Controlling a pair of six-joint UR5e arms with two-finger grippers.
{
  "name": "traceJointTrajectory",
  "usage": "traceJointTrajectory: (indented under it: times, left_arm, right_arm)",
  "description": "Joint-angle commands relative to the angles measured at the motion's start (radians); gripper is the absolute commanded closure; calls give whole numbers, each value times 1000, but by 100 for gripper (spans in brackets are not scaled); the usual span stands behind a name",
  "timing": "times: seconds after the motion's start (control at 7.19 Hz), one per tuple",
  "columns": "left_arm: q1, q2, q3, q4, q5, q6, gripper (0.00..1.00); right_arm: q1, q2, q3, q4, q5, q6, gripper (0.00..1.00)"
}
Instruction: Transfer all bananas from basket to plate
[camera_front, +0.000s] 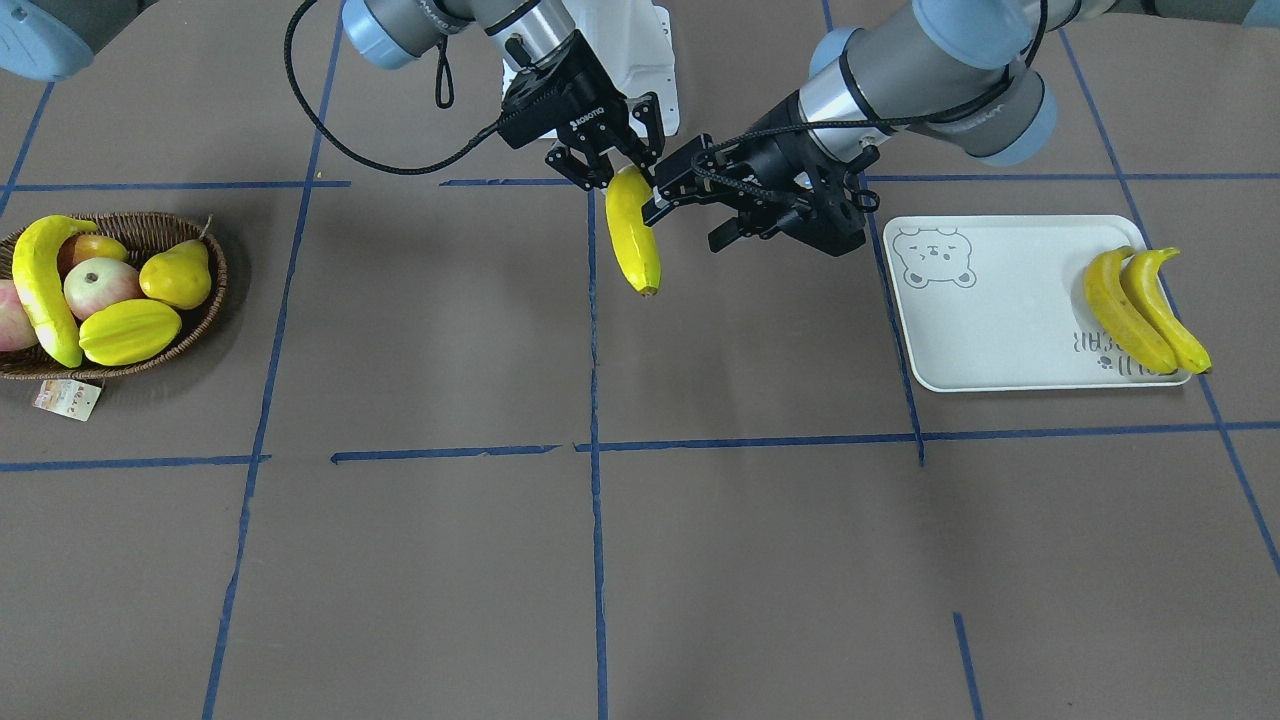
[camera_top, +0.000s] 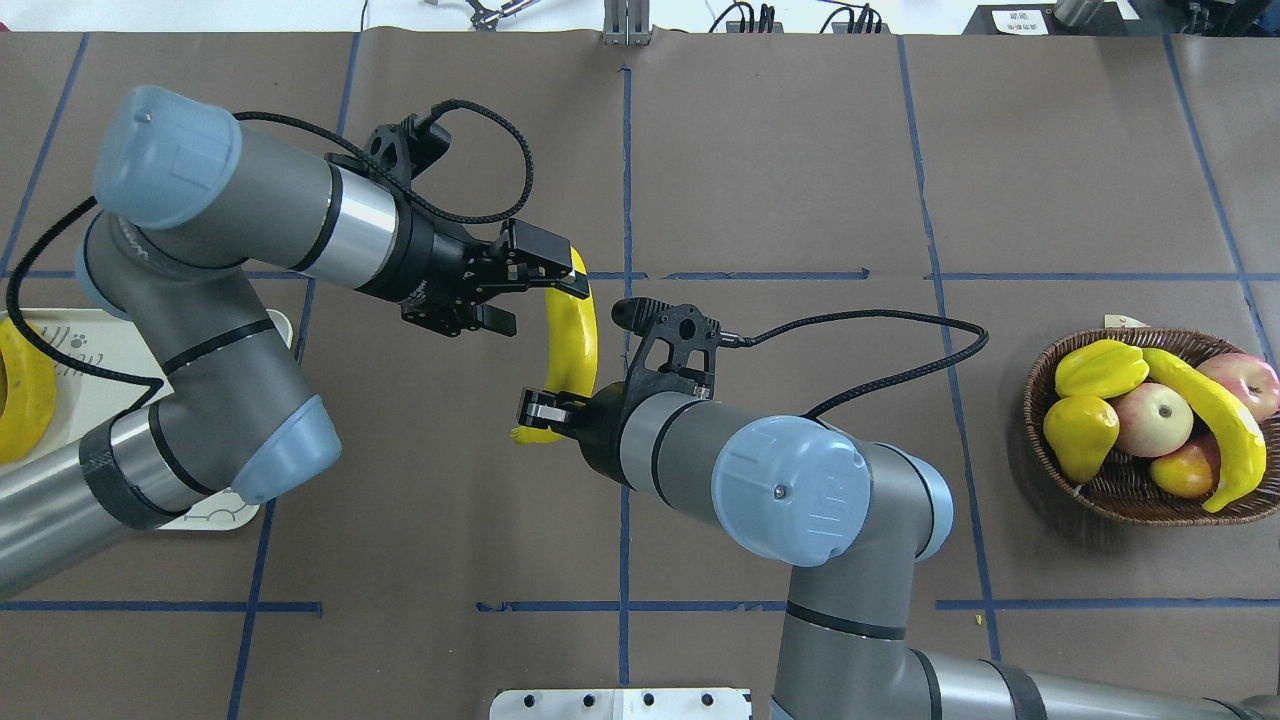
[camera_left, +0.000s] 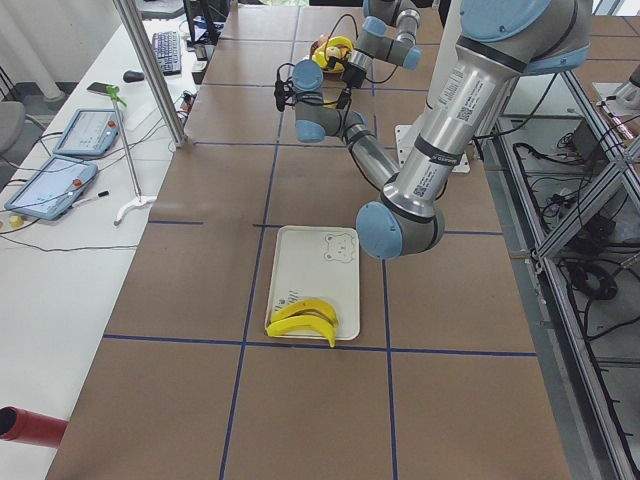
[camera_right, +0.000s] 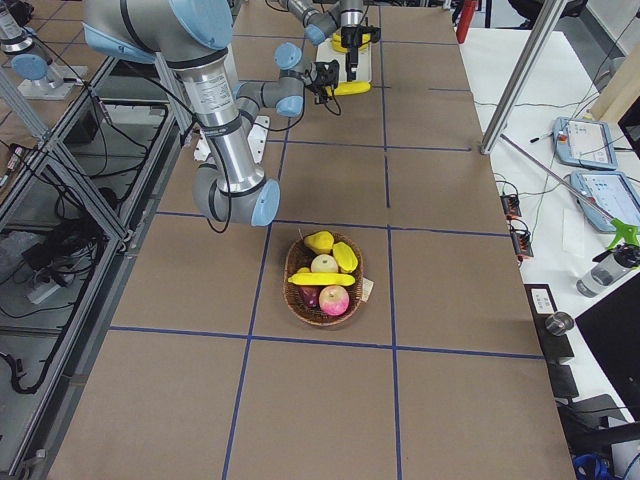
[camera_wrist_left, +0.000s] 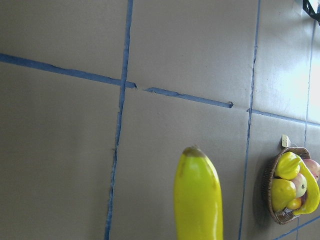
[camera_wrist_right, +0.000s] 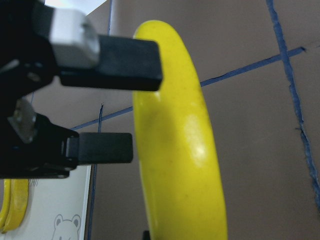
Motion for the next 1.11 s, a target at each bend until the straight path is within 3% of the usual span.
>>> traceJointTrajectory:
  times: [0.0, 0.42, 0.56, 0.7, 0.83, 0.97]
  left_arm:
    - [49, -8, 1, 0, 89, -16, 2]
    - [49, -11, 0, 0, 133, -19, 62]
    - [49, -11, 0, 0, 135, -19, 93]
    - [49, -5, 0, 1, 136, -17, 100]
    - [46, 0, -2, 1, 136, -17, 100]
    - [45, 3, -4, 1, 138, -17, 100]
  right_arm:
    - [0, 1, 2, 2, 1, 2, 86]
    - [-8, 0, 0, 6, 0, 4, 84]
    - [-8, 0, 0, 5, 1, 5, 79]
    - [-8, 0, 0, 5, 1, 8, 51]
    - [-8, 0, 2, 6, 1, 7, 1]
    - [-5, 0, 6, 6, 3, -1, 1]
